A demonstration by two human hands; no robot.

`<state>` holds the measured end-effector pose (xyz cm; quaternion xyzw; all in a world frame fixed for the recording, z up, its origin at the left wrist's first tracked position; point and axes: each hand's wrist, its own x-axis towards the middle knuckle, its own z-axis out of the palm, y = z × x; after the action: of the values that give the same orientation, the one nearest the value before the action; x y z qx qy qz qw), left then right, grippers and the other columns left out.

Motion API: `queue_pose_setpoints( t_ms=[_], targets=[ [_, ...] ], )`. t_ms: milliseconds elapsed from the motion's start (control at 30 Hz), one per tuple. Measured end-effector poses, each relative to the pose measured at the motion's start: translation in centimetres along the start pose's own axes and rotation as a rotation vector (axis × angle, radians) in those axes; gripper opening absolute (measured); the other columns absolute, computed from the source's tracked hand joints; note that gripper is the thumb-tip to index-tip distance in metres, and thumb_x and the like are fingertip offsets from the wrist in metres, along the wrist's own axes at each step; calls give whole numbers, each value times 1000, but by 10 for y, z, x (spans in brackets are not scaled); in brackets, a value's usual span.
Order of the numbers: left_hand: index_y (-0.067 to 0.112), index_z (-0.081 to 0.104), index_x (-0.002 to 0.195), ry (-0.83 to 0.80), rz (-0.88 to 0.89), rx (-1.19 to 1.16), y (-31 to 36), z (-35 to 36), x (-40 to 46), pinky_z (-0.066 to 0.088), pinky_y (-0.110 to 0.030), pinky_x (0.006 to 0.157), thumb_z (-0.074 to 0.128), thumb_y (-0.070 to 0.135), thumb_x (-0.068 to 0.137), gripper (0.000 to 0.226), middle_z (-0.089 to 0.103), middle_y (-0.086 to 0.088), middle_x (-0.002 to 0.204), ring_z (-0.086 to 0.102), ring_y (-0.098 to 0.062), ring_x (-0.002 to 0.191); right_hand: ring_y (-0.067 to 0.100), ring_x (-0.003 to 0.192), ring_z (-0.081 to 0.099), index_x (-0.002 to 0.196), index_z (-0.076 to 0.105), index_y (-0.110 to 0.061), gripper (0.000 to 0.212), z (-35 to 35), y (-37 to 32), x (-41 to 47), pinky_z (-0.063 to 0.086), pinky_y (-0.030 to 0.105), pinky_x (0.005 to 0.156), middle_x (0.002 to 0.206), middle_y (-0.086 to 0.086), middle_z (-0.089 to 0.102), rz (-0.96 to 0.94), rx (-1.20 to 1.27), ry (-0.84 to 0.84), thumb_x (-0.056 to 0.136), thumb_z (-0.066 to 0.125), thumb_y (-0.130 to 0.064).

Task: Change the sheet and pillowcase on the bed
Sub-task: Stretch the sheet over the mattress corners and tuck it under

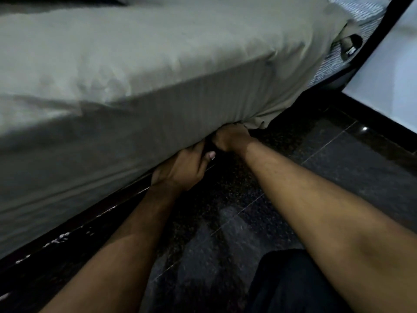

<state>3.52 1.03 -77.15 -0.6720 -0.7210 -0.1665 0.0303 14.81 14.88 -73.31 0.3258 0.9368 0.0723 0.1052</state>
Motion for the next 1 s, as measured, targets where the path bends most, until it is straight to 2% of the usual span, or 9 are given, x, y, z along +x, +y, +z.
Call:
queue_pose_setpoints(
  t_ms=[100,167,233,300,367,500,633,800,1000],
  targets=[
    [11,57,137,35,-18,-19,2,4,0,43,-42,110,39,34,105,44,62,-22,133,59,-36,123,36,131,52,138,56,-6,42,4,17,14,41,44,105,145,16,53,-24,35,-4,103,39,-24],
    [8,53,141,-45,-26,33,7,4,11,37,-36,111,34,29,108,44,58,-20,139,55,-33,128,41,81,70,90,70,8,22,20,24,7,54,47,70,91,25,71,-105,25,246,90,51,-4],
    [-2,58,134,-82,-34,8,4,6,24,36,-35,109,29,23,109,46,60,-23,136,59,-35,124,36,51,63,64,63,5,15,31,27,-1,50,39,49,61,22,63,-113,179,296,78,63,1],
    [-7,67,119,-50,47,14,-3,15,32,44,-38,106,24,25,107,55,67,-27,121,67,-39,111,40,71,68,84,70,2,22,19,20,-14,53,44,61,83,26,69,-152,135,236,93,56,-13],
    [1,59,136,-41,166,0,-4,16,30,33,-39,118,21,35,104,60,56,-21,141,53,-34,133,38,104,65,115,69,-9,38,12,29,-27,50,42,86,116,22,68,18,159,191,103,44,-36],
    [14,39,153,20,421,-16,-9,9,20,16,-34,125,47,10,101,53,31,-5,161,27,-20,149,38,95,66,99,71,-13,29,22,59,-54,48,37,71,99,19,70,233,405,395,98,53,-36],
    [0,60,135,-52,641,151,12,25,30,34,-37,116,35,0,80,61,55,-18,144,58,-30,129,35,109,62,112,68,-13,30,46,82,-50,52,39,89,121,11,64,243,502,386,100,46,-29],
    [-3,34,152,-138,310,45,61,25,89,18,-32,124,26,24,102,58,31,-20,160,32,-28,149,35,127,53,138,55,-4,44,71,76,-45,42,41,110,142,16,55,247,442,451,100,42,-21],
    [8,22,159,-199,132,344,84,18,86,31,-30,116,43,32,102,66,21,-8,166,40,-20,144,38,108,62,107,73,-3,62,57,102,1,45,45,105,111,21,70,305,326,306,81,24,-32]
  ],
)
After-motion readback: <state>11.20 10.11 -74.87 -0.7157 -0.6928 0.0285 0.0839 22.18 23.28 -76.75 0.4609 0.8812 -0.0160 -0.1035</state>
